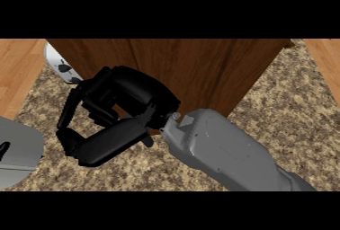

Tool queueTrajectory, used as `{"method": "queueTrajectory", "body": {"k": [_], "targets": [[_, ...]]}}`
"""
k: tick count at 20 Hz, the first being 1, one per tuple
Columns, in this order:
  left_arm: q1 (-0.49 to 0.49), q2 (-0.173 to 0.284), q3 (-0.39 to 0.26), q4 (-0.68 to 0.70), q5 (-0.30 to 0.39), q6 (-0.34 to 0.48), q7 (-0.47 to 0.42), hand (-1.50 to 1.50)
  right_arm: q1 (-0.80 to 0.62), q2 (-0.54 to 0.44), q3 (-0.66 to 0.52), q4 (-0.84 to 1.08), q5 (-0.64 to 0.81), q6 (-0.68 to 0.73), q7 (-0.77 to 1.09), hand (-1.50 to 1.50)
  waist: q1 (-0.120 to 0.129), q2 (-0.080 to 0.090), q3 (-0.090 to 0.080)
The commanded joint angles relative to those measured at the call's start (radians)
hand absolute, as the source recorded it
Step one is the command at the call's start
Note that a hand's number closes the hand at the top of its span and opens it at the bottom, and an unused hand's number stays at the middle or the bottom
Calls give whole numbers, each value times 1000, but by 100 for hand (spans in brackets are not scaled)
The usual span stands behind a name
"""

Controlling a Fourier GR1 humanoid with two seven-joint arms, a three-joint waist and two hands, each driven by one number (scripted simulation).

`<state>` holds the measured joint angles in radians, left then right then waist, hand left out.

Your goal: Pick up the bottled water, place it into the cabinet and close the cabinet

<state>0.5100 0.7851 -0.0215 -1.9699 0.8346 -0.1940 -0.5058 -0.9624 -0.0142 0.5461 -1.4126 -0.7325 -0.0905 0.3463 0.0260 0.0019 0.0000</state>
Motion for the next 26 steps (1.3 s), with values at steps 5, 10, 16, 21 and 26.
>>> {"method": "queueTrajectory", "body": {"k": [5, 10, 16, 21, 26], "targets": [[-61, -22, 61, 24, 38, -4, 85, -150, -28, -20, -121, 130, 107, 22, -70, 150, -17, -1, 0], [-51, -52, 29, -11, -9, 9, 94, -150, -12, -95, -187, 263, 177, 59, -186, 150, -11, 3, 0], [-29, -45, 39, -34, -21, -13, 105, -150, -72, -105, -236, 308, 215, -12, -184, 150, -1, 2, 0], [-73, -50, 47, -10, -11, 5, 128, -150, -56, -131, -235, 287, 246, -27, -198, -150, -21, 2, 0], [-78, -70, 15, -46, -12, 5, 141, -150, -40, -129, -237, 334, 263, -5, -261, -150, -7, 6, 0]]}}
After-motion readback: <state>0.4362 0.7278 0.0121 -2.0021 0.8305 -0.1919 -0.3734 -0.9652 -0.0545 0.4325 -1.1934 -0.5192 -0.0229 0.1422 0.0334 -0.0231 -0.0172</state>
